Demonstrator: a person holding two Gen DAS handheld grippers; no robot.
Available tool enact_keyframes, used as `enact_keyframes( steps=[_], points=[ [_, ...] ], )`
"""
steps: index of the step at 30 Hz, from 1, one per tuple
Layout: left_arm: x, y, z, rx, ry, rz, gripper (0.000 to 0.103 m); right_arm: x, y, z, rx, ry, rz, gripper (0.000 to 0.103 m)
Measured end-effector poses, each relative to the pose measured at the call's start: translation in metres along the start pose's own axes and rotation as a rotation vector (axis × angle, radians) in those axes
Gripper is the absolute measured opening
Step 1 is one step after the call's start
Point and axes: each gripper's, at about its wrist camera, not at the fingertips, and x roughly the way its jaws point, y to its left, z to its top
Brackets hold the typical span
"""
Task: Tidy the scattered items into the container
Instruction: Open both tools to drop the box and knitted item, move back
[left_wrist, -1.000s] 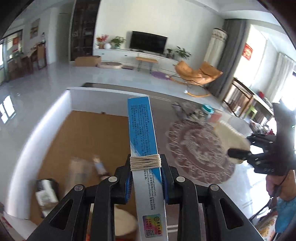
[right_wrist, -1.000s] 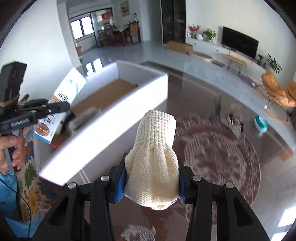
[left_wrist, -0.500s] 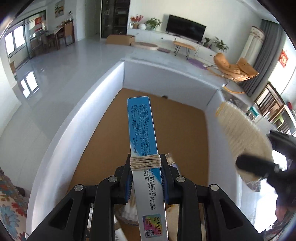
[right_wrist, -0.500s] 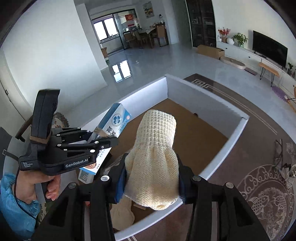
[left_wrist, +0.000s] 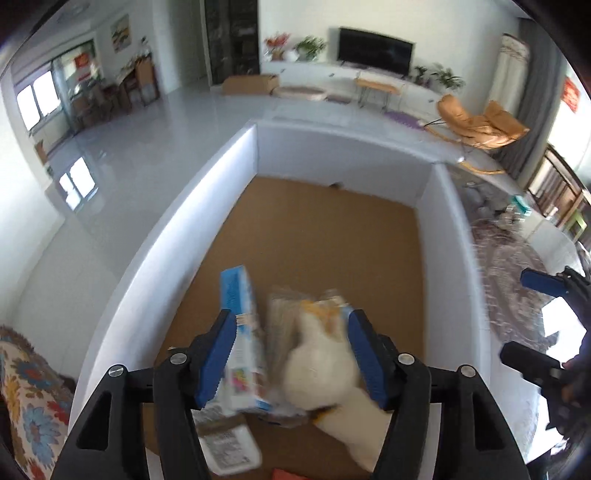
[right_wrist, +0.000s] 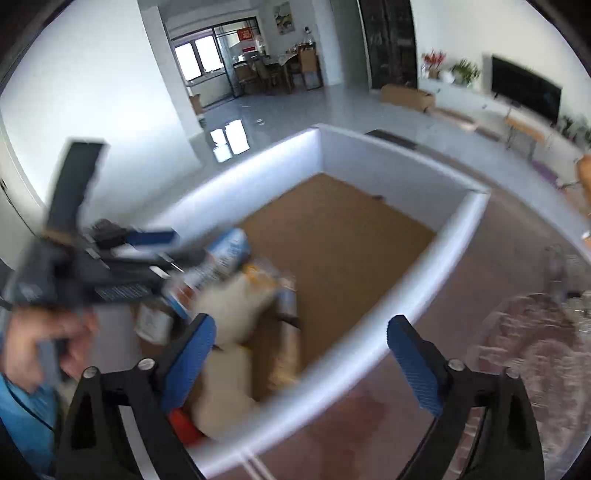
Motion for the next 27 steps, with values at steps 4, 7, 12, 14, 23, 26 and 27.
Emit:
enact_keyframes(
  steps=[4, 7, 12, 14, 23, 26, 27],
  points=[
    [-0.050, -0.078, -0.006, 0.128, -0.121, -0.102, 0.084, -0.036, -0.063, -0.087, -0.021, 0.036, -0.216, 0.098],
    [-0.069, -0.138, -0.018, 0.222, -0.168, -0.187, 0.098, -0.055, -0.122, -0.159, 0.060, 0.101, -0.340, 0.098],
    [-0.046, -0.245, -0.045, 0.352, -0.154, -0.255, 0.103, -0.104, -0.204, -0.248, 0.285, 0.093, -0.449, 0.098],
    [-0.018, -0.280, -0.058, 0.371, -0.123, -0.244, 0.103, -0.116, -0.221, -0.270, 0.352, 0.073, -0.461, 0.098],
    [0.078, -0.345, -0.090, 0.370, 0.018, -0.183, 0.102, -0.128, -0.224, -0.287, 0.415, 0.025, -0.423, 0.098],
    [0.092, -0.348, -0.093, 0.366, 0.031, -0.160, 0.102, -0.127, -0.224, -0.289, 0.416, 0.019, -0.423, 0.098],
    [0.094, -0.346, -0.094, 0.359, 0.030, -0.158, 0.102, -0.124, -0.224, -0.288, 0.413, 0.019, -0.425, 0.098]
  ],
)
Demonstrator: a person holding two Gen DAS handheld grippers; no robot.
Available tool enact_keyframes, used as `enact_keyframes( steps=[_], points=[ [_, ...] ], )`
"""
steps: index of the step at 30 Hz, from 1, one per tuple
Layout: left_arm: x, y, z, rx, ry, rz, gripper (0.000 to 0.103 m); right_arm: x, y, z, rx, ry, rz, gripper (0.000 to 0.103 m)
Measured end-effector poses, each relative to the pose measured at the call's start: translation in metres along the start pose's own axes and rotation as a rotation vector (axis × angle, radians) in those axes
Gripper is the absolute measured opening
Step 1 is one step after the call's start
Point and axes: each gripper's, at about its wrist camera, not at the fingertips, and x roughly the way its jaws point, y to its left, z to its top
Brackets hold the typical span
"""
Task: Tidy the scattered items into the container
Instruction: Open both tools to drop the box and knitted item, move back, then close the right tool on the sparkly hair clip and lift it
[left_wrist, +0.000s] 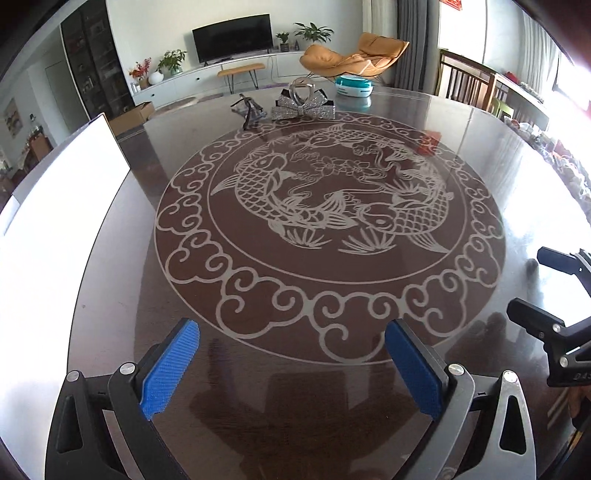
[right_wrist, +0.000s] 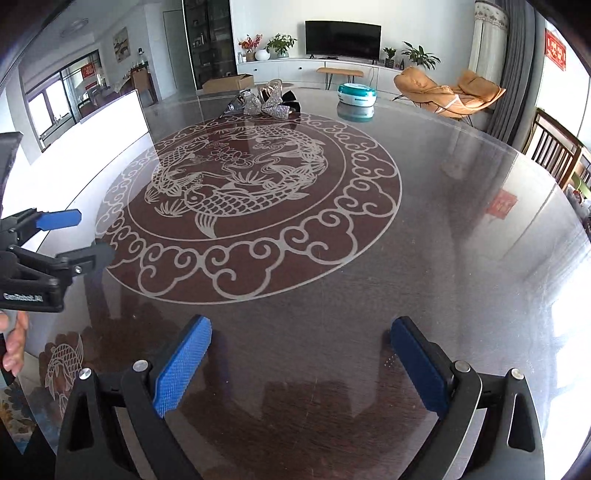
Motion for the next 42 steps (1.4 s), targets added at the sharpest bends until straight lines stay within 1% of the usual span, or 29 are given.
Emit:
enact_keyframes(
  steps=[3, 6, 11, 15, 18, 20, 23, 25, 28, 31, 34, 42],
  points=[
    [0.007, 0.005, 0.000, -0.030, -0.010, 0.000, 0.103, 0.005, 0.002, -0.001, -0.014, 0.008, -0.017, 0.099],
    [0.014, 0.011, 0.002, -0.072, -0.009, -0.027, 0.103, 0.008, 0.000, -0.001, -0.007, 0.010, -0.014, 0.102],
    [0.023, 0.019, 0.013, -0.079, -0.007, -0.023, 0.103, 0.009, -0.002, 0.002, -0.004, 0.015, -0.019, 0.103],
    [0.028, 0.021, 0.021, -0.072, -0.005, -0.030, 0.103, 0.022, -0.002, 0.020, -0.019, 0.018, -0.010, 0.103],
    [0.032, 0.025, 0.028, -0.058, -0.006, -0.042, 0.103, 0.040, -0.001, 0.043, -0.026, 0.020, -0.005, 0.103],
    [0.035, 0.027, 0.032, -0.066, -0.005, -0.038, 0.103, 0.055, 0.000, 0.063, -0.013, 0.020, -0.016, 0.103],
    [0.034, 0.026, 0.030, -0.069, -0.007, -0.031, 0.103, 0.080, 0.005, 0.096, -0.003, 0.021, -0.027, 0.103],
    [0.034, 0.026, 0.029, -0.071, -0.008, -0.032, 0.103, 0.096, 0.009, 0.118, -0.017, 0.020, -0.015, 0.103],
    [0.034, 0.026, 0.028, -0.071, -0.009, -0.031, 0.103, 0.120, 0.014, 0.150, -0.064, 0.020, 0.020, 0.103],
    [0.034, 0.026, 0.028, -0.071, -0.009, -0.031, 0.103, 0.143, 0.015, 0.181, -0.162, 0.020, 0.091, 0.103],
    [0.034, 0.026, 0.028, -0.071, -0.009, -0.031, 0.103, 0.163, 0.013, 0.205, -0.232, 0.018, 0.143, 0.103],
    [0.034, 0.026, 0.028, -0.072, -0.009, -0.032, 0.103, 0.208, 0.012, 0.260, -0.290, 0.016, 0.188, 0.103]
  ],
)
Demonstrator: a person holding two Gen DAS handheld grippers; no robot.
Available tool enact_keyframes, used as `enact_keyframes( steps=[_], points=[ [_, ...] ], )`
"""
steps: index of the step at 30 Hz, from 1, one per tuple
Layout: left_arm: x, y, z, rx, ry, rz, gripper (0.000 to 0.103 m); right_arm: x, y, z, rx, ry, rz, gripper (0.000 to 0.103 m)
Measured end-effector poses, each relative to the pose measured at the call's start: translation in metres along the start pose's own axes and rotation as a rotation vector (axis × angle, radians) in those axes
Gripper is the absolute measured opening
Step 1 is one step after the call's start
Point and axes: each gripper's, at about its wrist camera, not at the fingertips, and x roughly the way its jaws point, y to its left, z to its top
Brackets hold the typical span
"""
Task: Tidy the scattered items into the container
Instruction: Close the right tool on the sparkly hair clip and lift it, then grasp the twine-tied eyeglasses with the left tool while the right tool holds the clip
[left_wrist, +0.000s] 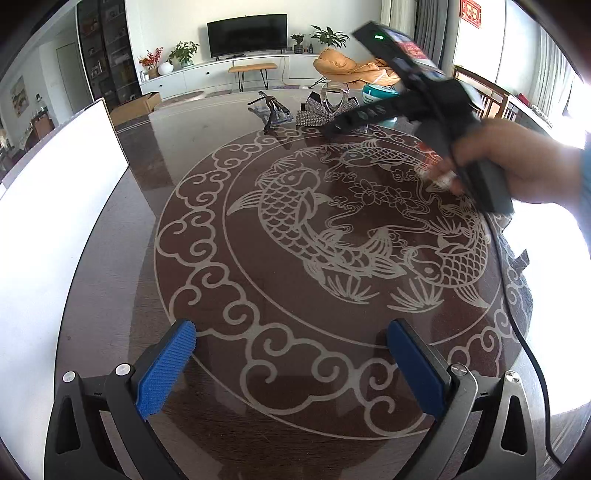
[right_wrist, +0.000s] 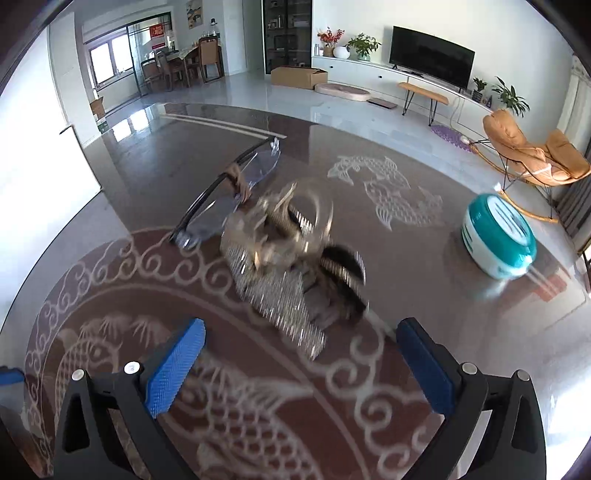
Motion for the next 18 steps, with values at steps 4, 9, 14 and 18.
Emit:
enact_keyframes(
  steps=[4, 9, 14, 18],
  points=[
    [0.000, 0.000, 0.000, 0.000, 0.000, 0.000, 0.103, 0.018, -0.004, 0.024, -0.014, -0.001, 0.011, 0.103],
    [0.000, 0.000, 0.000, 0.000, -0.001, 0.000, 0.103, 0.022, 0.002, 0.037, -0.062, -0.046, 0.044, 0.053],
    [-0.001, 0.000, 0.000, 0.000, 0.000, -0.001, 0.103, 0.014, 0.009, 0.025, -0.040, -0.054, 0.028, 0.053],
    [0.000, 0.001, 0.002, -0.001, 0.003, -0.004, 0.103, -0.016, 0.014, -0.020, 0.005, -0.052, -0.010, 0.053]
  ],
)
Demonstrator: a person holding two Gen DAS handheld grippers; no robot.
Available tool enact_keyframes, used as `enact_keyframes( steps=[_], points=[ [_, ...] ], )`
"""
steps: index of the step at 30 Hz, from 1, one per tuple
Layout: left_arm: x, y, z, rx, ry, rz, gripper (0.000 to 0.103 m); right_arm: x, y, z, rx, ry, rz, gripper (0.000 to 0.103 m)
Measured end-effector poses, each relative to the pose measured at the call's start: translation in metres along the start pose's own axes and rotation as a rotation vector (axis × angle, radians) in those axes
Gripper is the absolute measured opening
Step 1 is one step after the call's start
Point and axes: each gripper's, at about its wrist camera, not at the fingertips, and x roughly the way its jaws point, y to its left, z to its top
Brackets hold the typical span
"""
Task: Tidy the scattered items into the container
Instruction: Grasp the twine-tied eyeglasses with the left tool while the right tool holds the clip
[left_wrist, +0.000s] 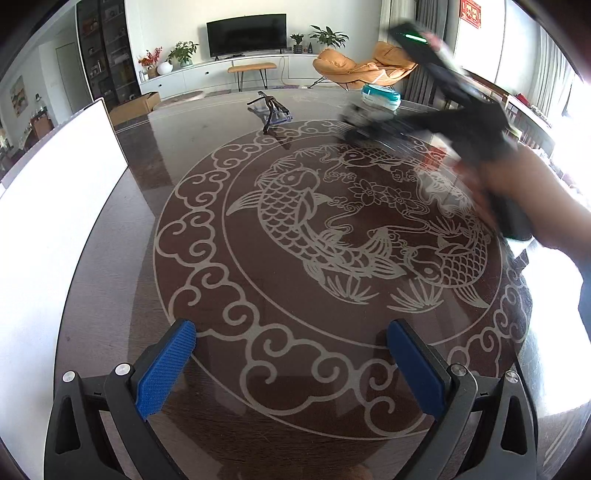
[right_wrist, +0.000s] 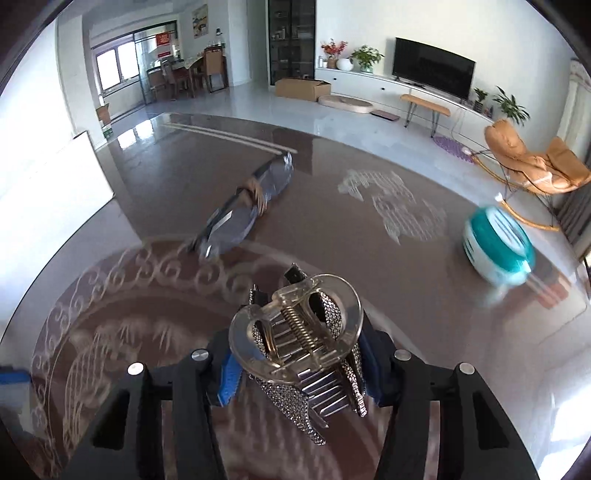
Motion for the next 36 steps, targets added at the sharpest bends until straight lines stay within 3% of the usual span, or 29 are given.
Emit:
enact_keyframes(
  steps=[3, 8, 13, 21, 23, 25, 27, 31, 36],
  points=[
    [0.011, -0.001, 0.017, 0.014, 0.005, -0.007, 0.103, -0.040, 0.002, -0.051, 0.052, 0.002, -0.035, 0.054],
    [0.064, 0.011, 0.096, -0.047, 0.004, 0.035, 0.103, -0.089, 0.003, -0.110, 0.114, 0.002, -0.076, 0.056],
    [0.112, 0.007, 0.165, -0.046, 0.002, 0.035, 0.103, -0.096, -0.001, -0.115, 0.129, 0.002, -0.087, 0.056],
    [0.153, 0.008, 0.225, -0.070, 0.009, 0.057, 0.103, -0.096, 0.003, -0.117, 0.131, 0.002, -0.088, 0.056],
    [0.155, 0.007, 0.235, -0.069, -0.018, 0.064, 0.076, -0.096, 0.003, -0.117, 0.131, 0.002, -0.088, 0.056],
    [0.156, 0.004, 0.243, -0.069, -0.021, 0.063, 0.033, -0.096, 0.003, -0.117, 0.131, 0.002, -0.088, 0.056],
    [0.158, 0.001, 0.250, -0.061, -0.002, 0.052, 0.015, -0.096, 0.003, -0.117, 0.131, 0.002, -0.088, 0.056],
    [0.147, 0.000, 0.233, -0.048, -0.015, 0.031, 0.012, -0.096, 0.003, -0.116, 0.131, 0.002, -0.088, 0.056],
    [0.088, -0.006, 0.147, -0.002, -0.027, -0.019, 0.012, -0.096, 0.004, -0.117, 0.135, 0.001, -0.094, 0.055]
  ],
)
